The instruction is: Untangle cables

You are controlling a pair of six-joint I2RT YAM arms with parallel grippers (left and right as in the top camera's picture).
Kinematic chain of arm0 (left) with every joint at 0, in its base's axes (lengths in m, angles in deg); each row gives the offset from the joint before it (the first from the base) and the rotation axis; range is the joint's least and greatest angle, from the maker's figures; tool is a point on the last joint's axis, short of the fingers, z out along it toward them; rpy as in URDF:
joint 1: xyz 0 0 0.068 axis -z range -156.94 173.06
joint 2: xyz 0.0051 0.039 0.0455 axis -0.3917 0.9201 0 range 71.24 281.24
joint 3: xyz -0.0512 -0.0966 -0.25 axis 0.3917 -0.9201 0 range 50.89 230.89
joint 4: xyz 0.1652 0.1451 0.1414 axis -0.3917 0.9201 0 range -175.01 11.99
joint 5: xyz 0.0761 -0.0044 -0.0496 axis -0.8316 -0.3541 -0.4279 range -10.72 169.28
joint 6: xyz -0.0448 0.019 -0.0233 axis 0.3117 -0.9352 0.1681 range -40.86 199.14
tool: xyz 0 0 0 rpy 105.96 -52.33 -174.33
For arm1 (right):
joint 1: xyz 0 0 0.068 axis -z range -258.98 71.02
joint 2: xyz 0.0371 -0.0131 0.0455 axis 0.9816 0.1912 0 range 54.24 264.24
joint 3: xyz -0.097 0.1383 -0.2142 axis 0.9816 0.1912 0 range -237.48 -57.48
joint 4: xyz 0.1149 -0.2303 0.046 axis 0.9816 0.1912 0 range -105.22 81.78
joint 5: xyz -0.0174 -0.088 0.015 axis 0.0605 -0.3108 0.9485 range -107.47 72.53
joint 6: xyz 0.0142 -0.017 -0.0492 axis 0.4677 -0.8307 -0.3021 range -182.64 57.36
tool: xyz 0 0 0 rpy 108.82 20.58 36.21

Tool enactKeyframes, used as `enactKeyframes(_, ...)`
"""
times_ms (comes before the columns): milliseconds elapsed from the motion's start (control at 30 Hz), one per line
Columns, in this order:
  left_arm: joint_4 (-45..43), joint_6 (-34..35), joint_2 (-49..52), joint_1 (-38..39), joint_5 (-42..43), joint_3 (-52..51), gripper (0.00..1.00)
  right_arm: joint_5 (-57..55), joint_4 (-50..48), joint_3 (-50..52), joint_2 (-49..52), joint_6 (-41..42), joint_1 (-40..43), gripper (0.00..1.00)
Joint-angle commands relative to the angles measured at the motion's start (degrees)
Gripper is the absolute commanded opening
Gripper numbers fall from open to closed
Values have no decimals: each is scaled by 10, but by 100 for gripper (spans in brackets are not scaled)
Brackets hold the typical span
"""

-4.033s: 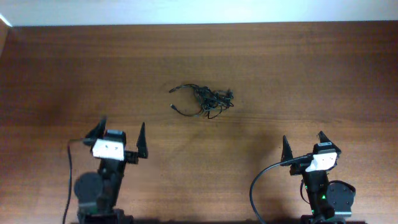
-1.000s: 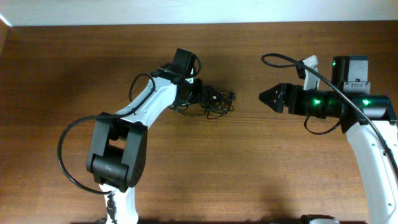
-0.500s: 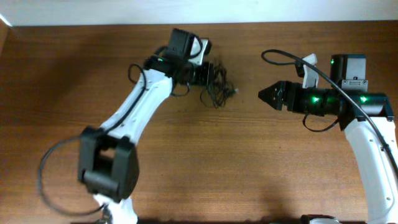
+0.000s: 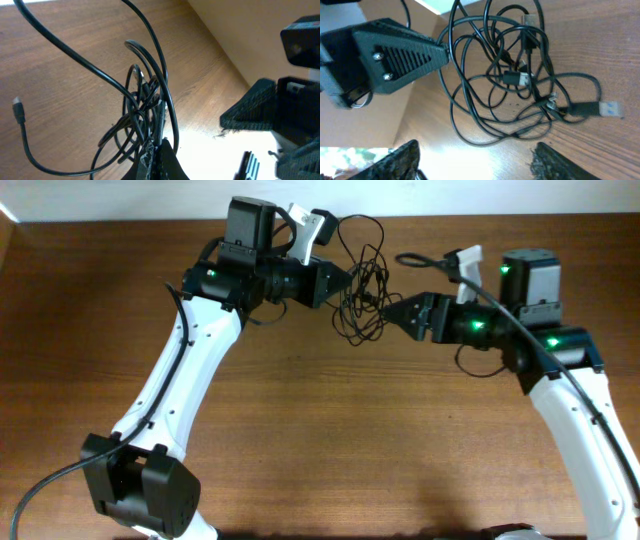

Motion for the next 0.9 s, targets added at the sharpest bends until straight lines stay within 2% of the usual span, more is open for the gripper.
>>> enactKeyframes(0,1,70,-1,2,18,4,0,-80,-21,-9,3,18,-43,69)
enactKeyframes(33,2,84,-1,2,18,4,0,-90,-28,-9,4,18,-52,68)
enactKeyframes(133,6,149,-1,2,18,4,0,-137,-39,-9,14,18,-77,54)
enactKeyframes(200,10,173,-1,2,21,4,0,-150,-47,-9,28,17,-85,49)
enactKeyframes(433,44,181,-1,2,34,4,0,-144,-112,-9,85,15,-108,47)
enactKeyframes(667,44,181,-1,2,27,4,0,-144,-129,-9,88,11,-125,47)
enactKeyframes(867,66,181,-1,2,-61,4,0,-146,-125,-9,87,12,-122,47)
